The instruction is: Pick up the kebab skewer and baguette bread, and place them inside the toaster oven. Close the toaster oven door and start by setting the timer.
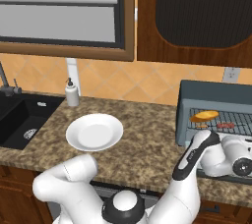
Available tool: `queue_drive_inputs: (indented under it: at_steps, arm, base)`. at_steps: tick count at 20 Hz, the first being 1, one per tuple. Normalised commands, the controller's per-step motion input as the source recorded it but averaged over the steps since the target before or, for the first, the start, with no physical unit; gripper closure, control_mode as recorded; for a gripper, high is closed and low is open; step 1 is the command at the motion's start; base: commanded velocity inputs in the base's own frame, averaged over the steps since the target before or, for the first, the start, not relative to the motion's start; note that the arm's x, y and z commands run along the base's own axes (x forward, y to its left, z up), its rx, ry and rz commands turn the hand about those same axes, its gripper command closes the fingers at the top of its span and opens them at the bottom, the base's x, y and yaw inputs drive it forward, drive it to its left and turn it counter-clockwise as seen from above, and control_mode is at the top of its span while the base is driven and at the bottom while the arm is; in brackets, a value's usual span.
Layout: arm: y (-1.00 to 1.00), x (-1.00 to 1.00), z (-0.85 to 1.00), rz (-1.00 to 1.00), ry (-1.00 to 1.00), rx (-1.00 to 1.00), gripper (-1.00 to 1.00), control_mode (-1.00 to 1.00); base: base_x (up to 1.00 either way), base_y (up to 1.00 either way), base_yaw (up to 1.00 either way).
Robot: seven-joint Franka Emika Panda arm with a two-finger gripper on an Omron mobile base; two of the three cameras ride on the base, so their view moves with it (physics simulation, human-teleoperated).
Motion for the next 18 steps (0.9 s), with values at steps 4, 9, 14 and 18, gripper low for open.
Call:
queue_drive_inputs:
  at_steps: [4,9,14,18]
  arm:
    - [-0.19,-0.69,0.0,0.0,-0.01,0.0,-1.0,-1.0]
    - [-0.39,-0.79,0.09,0.0,0.0,0.0,-1.0,-1.0]
    - [-0.36,-0.93,0.01,0.0,0.0,0.0,-1.0,-1.0]
    - [0.05,-0.94,-0.37,0.0,0.0,0.0,-1.0,-1.0]
  base:
    - [0.0,0.0,0.0]
    - [0.0,0.0,0.0]
    - [0.0,0.0,0.0]
    - [0.0,0.0,0.0]
